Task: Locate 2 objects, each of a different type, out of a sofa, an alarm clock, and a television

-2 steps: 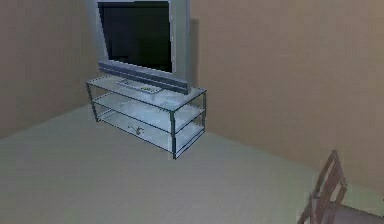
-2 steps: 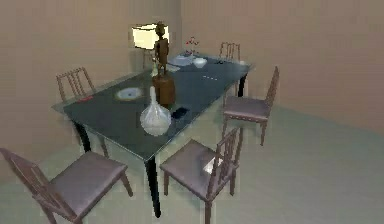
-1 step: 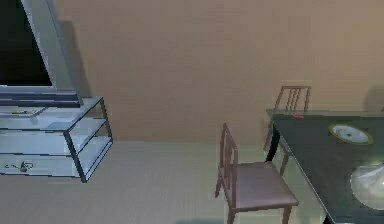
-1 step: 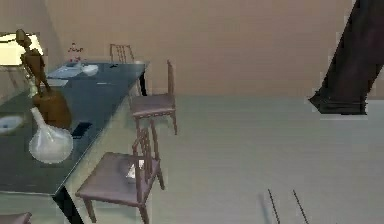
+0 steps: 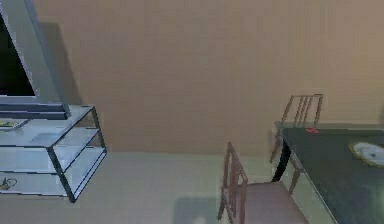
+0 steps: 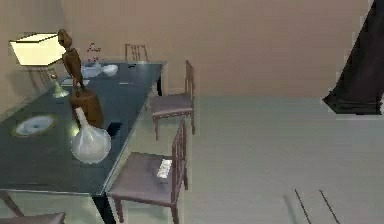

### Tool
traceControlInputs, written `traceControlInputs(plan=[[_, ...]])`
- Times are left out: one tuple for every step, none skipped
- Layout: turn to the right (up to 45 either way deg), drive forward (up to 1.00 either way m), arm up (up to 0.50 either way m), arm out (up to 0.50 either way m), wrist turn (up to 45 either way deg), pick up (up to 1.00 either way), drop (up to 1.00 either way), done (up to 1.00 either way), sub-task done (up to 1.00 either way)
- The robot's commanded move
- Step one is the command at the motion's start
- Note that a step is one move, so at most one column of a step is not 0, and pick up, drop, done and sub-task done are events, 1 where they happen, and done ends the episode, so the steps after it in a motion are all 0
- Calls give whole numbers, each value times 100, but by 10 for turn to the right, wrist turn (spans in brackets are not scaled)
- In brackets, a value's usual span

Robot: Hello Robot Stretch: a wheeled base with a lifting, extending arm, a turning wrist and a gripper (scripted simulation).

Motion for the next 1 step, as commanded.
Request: traceControlInputs(plan=[[-300, 0, 0, 0, 0, 0, 0, 0, 0]])
